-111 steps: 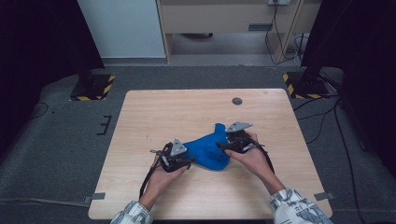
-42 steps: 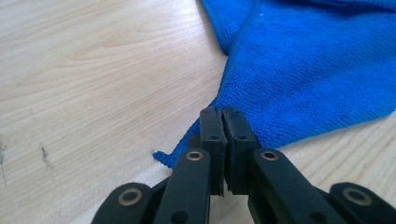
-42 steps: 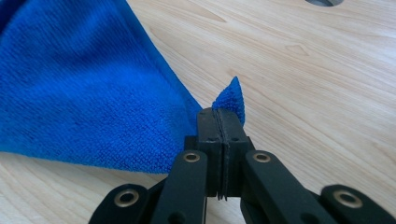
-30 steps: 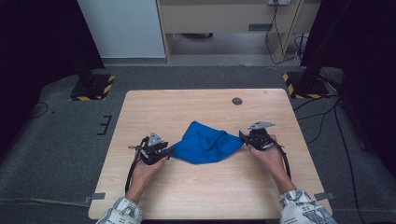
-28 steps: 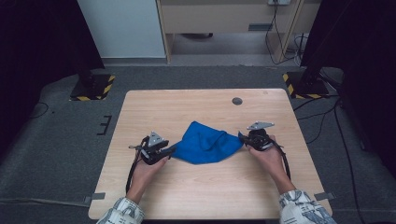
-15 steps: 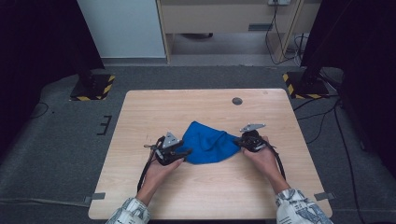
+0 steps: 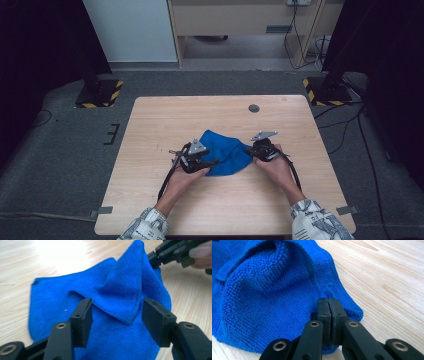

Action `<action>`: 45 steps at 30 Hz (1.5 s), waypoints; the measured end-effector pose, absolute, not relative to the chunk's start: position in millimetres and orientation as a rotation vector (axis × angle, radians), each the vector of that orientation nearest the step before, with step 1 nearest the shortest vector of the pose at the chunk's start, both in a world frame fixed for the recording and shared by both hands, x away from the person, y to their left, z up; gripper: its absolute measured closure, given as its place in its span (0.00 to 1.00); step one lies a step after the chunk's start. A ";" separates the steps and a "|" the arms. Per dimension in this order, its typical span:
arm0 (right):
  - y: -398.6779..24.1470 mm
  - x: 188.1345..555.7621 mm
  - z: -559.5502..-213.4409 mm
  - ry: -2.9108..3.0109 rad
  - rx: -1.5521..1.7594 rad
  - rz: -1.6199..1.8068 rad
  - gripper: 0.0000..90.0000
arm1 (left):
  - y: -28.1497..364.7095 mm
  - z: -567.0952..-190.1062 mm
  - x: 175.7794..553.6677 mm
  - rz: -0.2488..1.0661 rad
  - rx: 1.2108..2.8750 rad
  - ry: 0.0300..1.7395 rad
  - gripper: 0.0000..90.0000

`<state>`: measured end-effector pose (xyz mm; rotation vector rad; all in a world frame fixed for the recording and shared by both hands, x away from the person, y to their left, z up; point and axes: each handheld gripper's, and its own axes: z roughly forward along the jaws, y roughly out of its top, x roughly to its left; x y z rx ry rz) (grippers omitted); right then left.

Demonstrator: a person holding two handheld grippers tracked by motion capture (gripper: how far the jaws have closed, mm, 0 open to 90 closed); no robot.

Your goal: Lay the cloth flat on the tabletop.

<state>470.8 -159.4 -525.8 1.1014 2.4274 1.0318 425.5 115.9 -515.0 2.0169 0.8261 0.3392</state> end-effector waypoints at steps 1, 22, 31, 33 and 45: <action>-159.5 470.7 -525.8 2.428 1.102 1.033 0.99 | 114.0 -516.4 426.7 0.341 2.025 0.823 0.45; -164.3 468.4 -525.1 2.425 1.112 1.052 0.98 | 101.2 -528.0 440.9 0.317 2.062 0.874 0.89; -176.9 465.4 -518.4 2.360 1.146 1.087 0.97 | 109.9 -519.2 443.6 0.331 2.038 0.894 0.99; -180.2 464.2 -516.9 2.344 1.153 1.091 0.97 | 112.9 -517.9 444.3 0.327 2.039 0.897 1.00; -199.6 453.6 -502.5 2.242 1.193 1.158 0.97 | 128.6 -495.9 447.5 0.346 2.000 0.885 1.00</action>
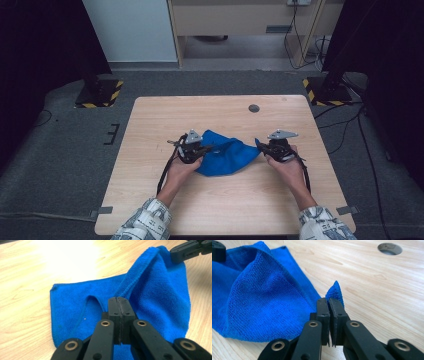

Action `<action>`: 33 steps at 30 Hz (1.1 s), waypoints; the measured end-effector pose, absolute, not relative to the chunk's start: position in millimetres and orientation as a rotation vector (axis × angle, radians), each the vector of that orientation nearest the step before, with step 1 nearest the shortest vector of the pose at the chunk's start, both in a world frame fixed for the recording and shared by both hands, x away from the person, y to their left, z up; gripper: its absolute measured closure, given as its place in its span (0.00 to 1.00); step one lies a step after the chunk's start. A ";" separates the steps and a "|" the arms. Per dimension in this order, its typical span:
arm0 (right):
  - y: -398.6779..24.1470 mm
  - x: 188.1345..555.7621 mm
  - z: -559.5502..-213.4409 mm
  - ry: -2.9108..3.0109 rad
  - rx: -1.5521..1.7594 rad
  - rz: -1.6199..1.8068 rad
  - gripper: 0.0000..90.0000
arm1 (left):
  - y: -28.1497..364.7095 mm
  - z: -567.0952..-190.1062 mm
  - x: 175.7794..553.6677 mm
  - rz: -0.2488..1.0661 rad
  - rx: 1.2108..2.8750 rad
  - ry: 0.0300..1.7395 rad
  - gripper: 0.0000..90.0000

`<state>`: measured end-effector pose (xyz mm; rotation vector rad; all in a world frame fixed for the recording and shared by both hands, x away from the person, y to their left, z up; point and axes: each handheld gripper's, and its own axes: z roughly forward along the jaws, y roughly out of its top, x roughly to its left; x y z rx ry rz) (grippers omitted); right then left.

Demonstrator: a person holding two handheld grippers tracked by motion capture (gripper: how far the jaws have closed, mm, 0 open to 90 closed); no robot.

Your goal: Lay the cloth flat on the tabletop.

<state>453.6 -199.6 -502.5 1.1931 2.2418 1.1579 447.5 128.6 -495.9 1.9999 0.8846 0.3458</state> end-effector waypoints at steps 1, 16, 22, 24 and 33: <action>-201.3 453.6 -501.1 2.231 1.191 1.160 0.97 | 129.5 -493.9 448.1 0.350 1.999 0.885 1.00; -217.3 446.4 -464.1 2.111 1.173 1.248 0.98 | 149.1 -458.6 450.6 0.395 1.937 0.878 1.00; -215.2 444.7 -449.8 2.078 1.142 1.267 0.98 | 154.2 -450.9 451.7 0.400 1.915 0.882 1.00; -213.7 444.4 -445.7 2.075 1.136 1.270 0.98 | 155.3 -448.5 451.3 0.398 1.911 0.886 1.00; -209.3 443.6 -431.4 2.072 1.114 1.277 0.98 | 155.2 -441.4 448.9 0.404 1.910 0.880 1.00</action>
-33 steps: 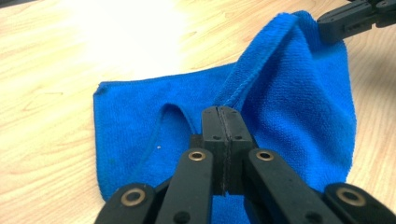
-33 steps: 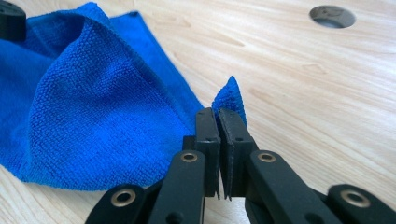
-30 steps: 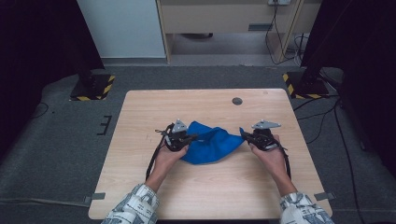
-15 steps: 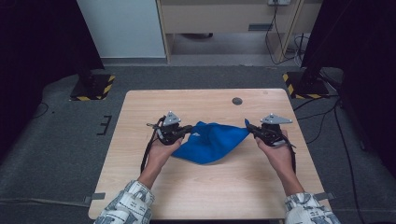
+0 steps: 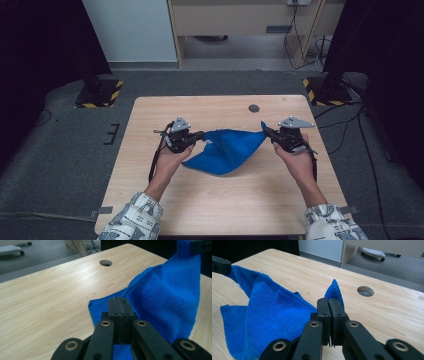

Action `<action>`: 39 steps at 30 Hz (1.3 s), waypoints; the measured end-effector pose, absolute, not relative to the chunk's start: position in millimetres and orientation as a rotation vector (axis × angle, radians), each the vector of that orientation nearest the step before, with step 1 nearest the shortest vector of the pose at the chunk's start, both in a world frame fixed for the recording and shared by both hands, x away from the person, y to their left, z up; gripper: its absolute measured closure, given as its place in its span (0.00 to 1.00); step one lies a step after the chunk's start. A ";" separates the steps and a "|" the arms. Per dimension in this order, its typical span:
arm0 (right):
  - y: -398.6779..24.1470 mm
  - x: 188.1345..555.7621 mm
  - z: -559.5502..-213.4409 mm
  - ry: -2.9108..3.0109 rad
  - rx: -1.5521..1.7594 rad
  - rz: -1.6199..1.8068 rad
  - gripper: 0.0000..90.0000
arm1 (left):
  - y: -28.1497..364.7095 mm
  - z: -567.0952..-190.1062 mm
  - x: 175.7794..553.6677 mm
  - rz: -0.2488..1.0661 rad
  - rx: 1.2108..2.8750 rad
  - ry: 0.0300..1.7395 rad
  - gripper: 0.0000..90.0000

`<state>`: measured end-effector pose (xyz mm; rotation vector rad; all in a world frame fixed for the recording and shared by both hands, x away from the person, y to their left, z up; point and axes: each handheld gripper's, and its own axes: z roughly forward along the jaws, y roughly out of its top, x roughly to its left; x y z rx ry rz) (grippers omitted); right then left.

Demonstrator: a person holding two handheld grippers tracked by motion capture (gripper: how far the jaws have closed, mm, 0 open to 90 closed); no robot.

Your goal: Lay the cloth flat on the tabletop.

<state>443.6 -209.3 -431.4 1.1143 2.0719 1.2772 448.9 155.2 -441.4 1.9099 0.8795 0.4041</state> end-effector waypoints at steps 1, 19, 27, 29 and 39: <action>-209.5 443.5 -429.9 2.065 1.116 1.279 0.98 | 155.2 -440.9 448.9 0.405 1.909 0.879 1.00; -210.7 434.9 -400.7 2.016 1.094 1.318 0.98 | 159.2 -405.8 443.2 0.443 1.863 0.853 1.00; -207.8 431.1 -394.2 2.006 1.075 1.332 0.98 | 163.5 -400.2 439.4 0.450 1.846 0.858 1.00; -207.5 428.5 -391.0 2.003 1.068 1.337 0.98 | 163.5 -397.2 435.9 0.448 1.834 0.854 1.00; -216.8 417.9 -392.1 1.987 1.076 1.337 0.98 | 154.6 -392.9 428.6 0.448 1.846 0.824 1.00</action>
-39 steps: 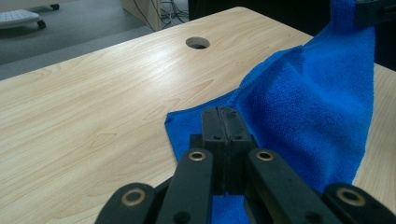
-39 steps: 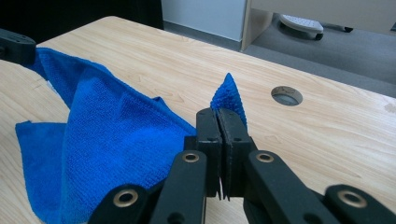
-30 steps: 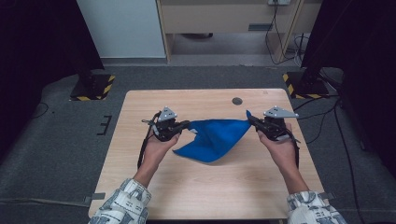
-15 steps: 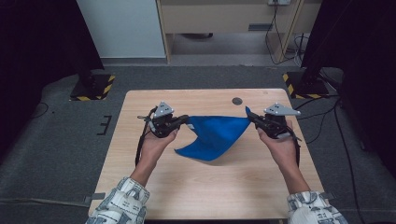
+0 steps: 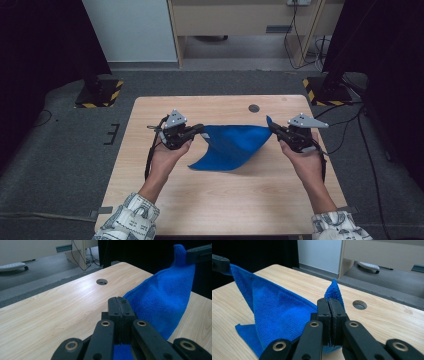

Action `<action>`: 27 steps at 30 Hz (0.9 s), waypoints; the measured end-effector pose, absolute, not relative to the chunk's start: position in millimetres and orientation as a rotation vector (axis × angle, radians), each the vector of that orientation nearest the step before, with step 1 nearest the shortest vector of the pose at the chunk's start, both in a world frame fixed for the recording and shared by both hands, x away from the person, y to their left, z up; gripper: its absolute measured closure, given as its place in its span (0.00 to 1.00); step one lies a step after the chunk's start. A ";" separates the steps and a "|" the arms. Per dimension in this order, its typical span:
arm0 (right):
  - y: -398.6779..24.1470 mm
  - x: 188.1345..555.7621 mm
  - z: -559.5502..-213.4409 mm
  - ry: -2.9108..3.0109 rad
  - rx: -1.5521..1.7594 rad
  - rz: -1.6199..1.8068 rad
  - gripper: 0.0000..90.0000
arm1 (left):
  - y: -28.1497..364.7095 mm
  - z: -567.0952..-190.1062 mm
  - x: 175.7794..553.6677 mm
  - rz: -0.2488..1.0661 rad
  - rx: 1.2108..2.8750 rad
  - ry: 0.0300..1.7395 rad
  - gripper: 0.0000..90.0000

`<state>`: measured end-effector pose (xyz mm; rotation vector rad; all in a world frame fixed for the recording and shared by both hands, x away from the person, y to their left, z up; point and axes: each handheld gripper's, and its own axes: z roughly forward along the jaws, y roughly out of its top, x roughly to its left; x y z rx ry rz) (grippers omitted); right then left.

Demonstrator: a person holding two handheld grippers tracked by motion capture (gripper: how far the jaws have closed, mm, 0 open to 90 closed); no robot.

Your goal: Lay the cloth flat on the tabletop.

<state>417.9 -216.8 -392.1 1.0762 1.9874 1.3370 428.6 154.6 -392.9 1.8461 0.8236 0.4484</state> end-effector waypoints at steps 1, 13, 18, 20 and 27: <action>-218.0 416.9 -391.6 1.985 1.074 1.336 0.98 | 154.1 -392.5 428.2 0.447 1.846 0.822 1.00; -221.5 399.4 -381.1 1.962 1.046 1.360 0.98 | 150.2 -384.2 416.0 0.438 1.820 0.808 1.00; -223.3 399.0 -380.4 1.963 1.053 1.354 0.98 | 152.8 -382.7 415.2 0.427 1.814 0.800 1.00; -223.3 398.9 -379.5 1.958 1.053 1.354 0.98 | 154.0 -381.3 413.7 0.426 1.813 0.803 1.00; -224.4 382.8 -368.7 1.934 1.024 1.388 0.98 | 160.7 -363.6 390.6 0.452 1.798 0.767 1.00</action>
